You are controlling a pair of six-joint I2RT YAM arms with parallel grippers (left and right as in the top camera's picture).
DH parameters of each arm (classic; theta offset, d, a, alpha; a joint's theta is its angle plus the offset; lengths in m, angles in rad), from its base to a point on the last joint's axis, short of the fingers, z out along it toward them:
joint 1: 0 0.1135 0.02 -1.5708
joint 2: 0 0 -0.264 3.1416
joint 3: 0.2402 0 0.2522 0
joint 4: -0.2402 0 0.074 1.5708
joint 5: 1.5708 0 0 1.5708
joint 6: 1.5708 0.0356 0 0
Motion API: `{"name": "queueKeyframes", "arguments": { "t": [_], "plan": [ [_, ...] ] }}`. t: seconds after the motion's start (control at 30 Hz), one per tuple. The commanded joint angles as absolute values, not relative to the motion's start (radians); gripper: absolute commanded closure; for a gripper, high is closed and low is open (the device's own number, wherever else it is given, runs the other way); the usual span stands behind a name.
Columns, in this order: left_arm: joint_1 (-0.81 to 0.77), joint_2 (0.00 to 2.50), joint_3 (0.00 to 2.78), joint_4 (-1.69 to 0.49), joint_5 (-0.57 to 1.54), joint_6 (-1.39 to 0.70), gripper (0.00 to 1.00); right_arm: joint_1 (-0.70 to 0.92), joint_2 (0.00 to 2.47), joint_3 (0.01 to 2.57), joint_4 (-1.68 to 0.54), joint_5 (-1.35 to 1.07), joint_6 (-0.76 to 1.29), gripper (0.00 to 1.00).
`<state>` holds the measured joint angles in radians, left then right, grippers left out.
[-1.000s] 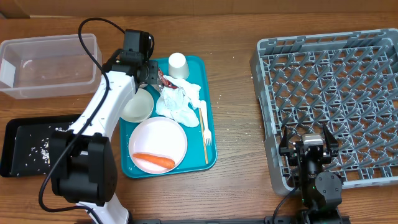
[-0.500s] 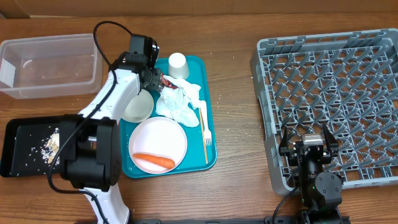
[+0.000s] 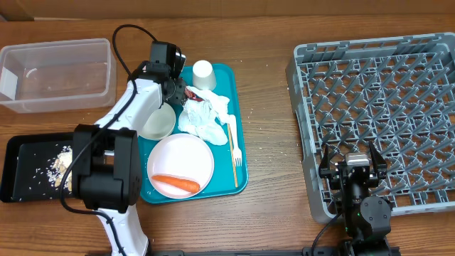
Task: Sort waste into correct bins and load items into the dishwasher rack
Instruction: 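Grip the rim of the back pink bowl with the left gripper, then lift the back pink bowl with the left gripper over the black tray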
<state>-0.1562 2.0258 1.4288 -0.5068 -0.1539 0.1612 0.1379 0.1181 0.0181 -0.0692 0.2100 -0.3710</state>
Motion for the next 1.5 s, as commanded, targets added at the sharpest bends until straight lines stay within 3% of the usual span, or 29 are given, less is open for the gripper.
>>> {"name": "queueKeyframes", "arguments": {
  "t": [0.0, 0.1, 0.6, 0.73, 1.0, 1.47],
  "plan": [
    [-0.155, 2.053, 1.44, -0.501, -0.146, 0.179, 0.5, 0.135, 0.118, 0.009, -0.062, 0.216, -0.371, 0.0],
    [-0.154, 2.053, 1.44, -0.5, -0.154, 0.179, 0.5, 0.135, 0.118, 0.009, -0.062, 0.216, -0.371, 0.0],
    [-0.155, 2.053, 1.44, -0.49, -0.168, 0.179, 0.81, 0.135, 0.118, 0.009, -0.062, 0.216, -0.371, 0.0],
    [-0.155, 2.053, 1.444, -0.488, -0.169, 0.18, 0.96, 0.135, 0.118, 0.009, -0.062, 0.216, -0.371, 0.0],
    [-0.16, 2.03, 1.564, -0.561, -0.163, 0.117, 0.96, 0.135, 0.118, 0.009, -0.062, 0.216, -0.371, 0.0],
    [-0.155, 1.857, 1.866, -0.917, -0.055, -0.115, 0.96, 0.135, 0.118, 0.009, -0.062, 0.216, -0.371, 0.0]
  ]
}}
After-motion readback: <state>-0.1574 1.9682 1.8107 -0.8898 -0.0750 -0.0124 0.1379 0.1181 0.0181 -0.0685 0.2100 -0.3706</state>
